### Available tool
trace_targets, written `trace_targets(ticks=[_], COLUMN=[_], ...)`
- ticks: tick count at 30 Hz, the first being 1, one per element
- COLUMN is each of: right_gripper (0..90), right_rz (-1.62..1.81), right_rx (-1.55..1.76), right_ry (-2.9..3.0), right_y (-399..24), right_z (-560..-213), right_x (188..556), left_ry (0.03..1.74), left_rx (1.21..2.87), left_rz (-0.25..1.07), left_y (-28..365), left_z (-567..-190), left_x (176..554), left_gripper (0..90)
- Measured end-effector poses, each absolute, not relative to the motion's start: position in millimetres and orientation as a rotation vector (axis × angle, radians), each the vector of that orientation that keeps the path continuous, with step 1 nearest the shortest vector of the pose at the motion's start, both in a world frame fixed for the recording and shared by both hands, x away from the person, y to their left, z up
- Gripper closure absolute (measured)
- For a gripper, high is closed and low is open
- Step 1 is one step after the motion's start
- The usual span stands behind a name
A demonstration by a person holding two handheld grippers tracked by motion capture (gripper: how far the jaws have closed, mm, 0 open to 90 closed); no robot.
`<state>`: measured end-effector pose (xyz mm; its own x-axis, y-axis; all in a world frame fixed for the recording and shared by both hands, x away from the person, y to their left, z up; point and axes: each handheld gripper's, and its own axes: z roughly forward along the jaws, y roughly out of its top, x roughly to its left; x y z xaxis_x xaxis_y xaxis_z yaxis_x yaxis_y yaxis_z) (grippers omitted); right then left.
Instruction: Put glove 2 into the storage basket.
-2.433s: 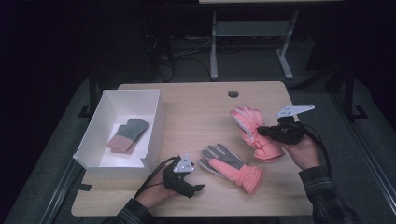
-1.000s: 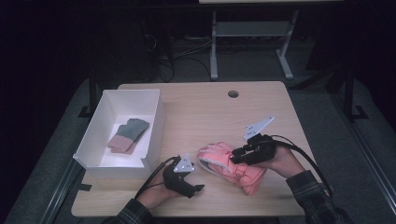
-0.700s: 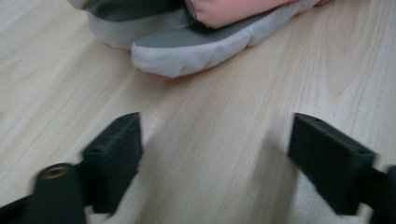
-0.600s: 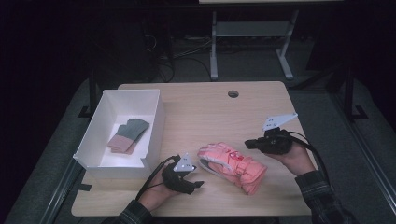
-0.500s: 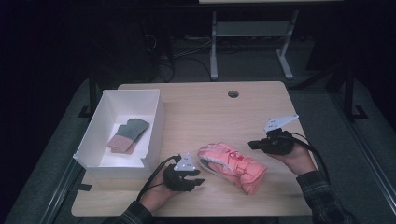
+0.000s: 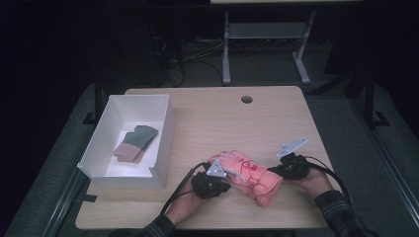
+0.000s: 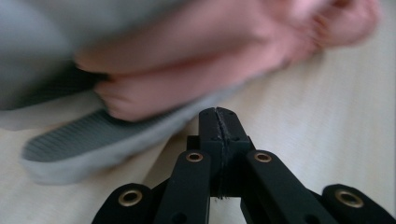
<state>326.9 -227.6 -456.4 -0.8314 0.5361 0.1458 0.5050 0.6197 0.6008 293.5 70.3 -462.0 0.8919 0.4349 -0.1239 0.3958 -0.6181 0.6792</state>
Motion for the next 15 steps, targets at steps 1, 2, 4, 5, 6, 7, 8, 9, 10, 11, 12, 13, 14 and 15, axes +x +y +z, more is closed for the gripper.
trace_targets(ticks=[1, 2, 4, 5, 6, 7, 8, 9, 10, 11, 12, 13, 14, 15], right_gripper=[89.9, 89.9, 89.9, 89.9, 89.9, 89.9, 89.9, 89.9, 89.9, 89.9, 89.8, 89.9, 89.9, 89.9], right_rz=[1.016, 1.024, 1.043, 1.045, 1.047, 1.050, 1.059, 1.053, 1.055, 1.055, 1.064, 1.071, 1.075, 1.085], right_rx=[0.893, 0.887, 0.877, 0.878, 0.862, 0.862, 0.856, 0.847, 0.846, 0.836, 0.827, 0.825, 0.818, 0.808], right_ry=[2.794, 2.800, 2.821, 2.823, 2.829, 2.837, 2.843, 2.850, 2.860, 2.866, 2.869, 2.876, 2.879, 2.886], right_y=[-227, -226, -223, -222, -221, -220, -218, -217, -215, -213, -211, -208, -205, -202], right_z=[-457, -458, -458, -458, -459, -460, -461, -461, -462, -463, -463, -463, -464, -464], right_x=[326, 324, 321, 318, 317, 315, 312, 311, 308, 307, 305, 302, 300, 297], left_ry=[0.603, 0.600, 0.611, 0.619, 0.628, 0.634, 0.635, 0.638, 0.641, 0.647, 0.647, 0.638, 0.636, 0.631], left_rx=[2.302, 2.305, 2.300, 2.296, 2.293, 2.288, 2.291, 2.288, 2.283, 2.275, 2.271, 2.279, 2.273, 2.272], left_rz=[0.072, 0.084, 0.099, 0.099, 0.099, 0.102, 0.100, 0.099, 0.092, 0.088, 0.086, 0.083, 0.082, 0.080], left_y=[70, 70, 71, 70, 70, 69, 68, 68, 67, 65, 64, 63, 61, 60], left_z=[-462, -461, -458, -457, -457, -457, -457, -457, -457, -458, -458, -458, -458, -458], left_x=[297, 301, 308, 312, 316, 320, 324, 327, 330, 333, 336, 339, 342, 344], left_gripper=[89.7, 89.7, 89.7, 89.7, 89.7, 89.7, 89.7, 89.7, 89.7, 89.6, 89.7, 89.7, 89.7, 89.7])
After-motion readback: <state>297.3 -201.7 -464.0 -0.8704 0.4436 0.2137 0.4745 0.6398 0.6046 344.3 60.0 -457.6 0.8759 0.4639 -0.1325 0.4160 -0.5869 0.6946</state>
